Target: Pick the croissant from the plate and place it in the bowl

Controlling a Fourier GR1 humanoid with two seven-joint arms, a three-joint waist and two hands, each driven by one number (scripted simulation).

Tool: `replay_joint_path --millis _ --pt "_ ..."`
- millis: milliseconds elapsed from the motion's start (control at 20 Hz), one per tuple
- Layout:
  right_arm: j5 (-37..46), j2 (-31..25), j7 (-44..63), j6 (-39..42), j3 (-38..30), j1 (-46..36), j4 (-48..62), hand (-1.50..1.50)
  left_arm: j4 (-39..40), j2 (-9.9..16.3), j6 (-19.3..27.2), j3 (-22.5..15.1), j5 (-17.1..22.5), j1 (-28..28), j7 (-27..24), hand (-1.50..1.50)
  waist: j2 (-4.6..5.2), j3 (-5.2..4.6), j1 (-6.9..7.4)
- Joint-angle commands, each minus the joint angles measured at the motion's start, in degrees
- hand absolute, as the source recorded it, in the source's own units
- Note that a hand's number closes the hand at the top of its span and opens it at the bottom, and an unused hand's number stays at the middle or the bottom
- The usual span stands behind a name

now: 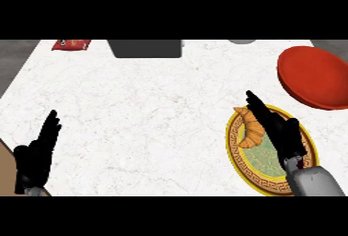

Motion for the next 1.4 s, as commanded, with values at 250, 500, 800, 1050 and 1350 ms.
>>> replay_joint_path --millis 250,500,800,1050,1350 --pt "2.53 3.04 -10.91 0.71 2.11 3.86 -4.03 1.50 -4.08 -6.72 -4.15 -3.32 -0.78 -11.75 -0.59 0.00 2.74 -0.26 -0.86" --pt "6.93 12.81 -20.83 -24.14 -7.28 6.68 -7.07 -1.50 -4.62 -7.64 -3.79 -3.91 0.44 -9.20 -0.44 0.00 2.43 0.00 -3.12" --pt "5.30 13.35 -37.28 -22.91 -8.66 17.13 -14.80 -1.50 -0.61 -9.86 -5.36 -2.97 -0.10 -14.07 0.24 0.00 2.68 -0.28 -1.17" --pt "14.65 8.85 -21.57 -28.77 -8.42 18.44 -22.89 -1.50 -2.03 -12.26 -4.34 -4.20 -2.64 -14.49 2.01 0.00 2.70 -0.34 -0.48" --pt "15.82 1.33 1.91 -22.95 -10.53 17.20 -33.86 -1.50 0.83 -12.67 -6.75 -2.00 -2.65 -15.14 1.18 0.00 2.78 -0.36 -0.32"
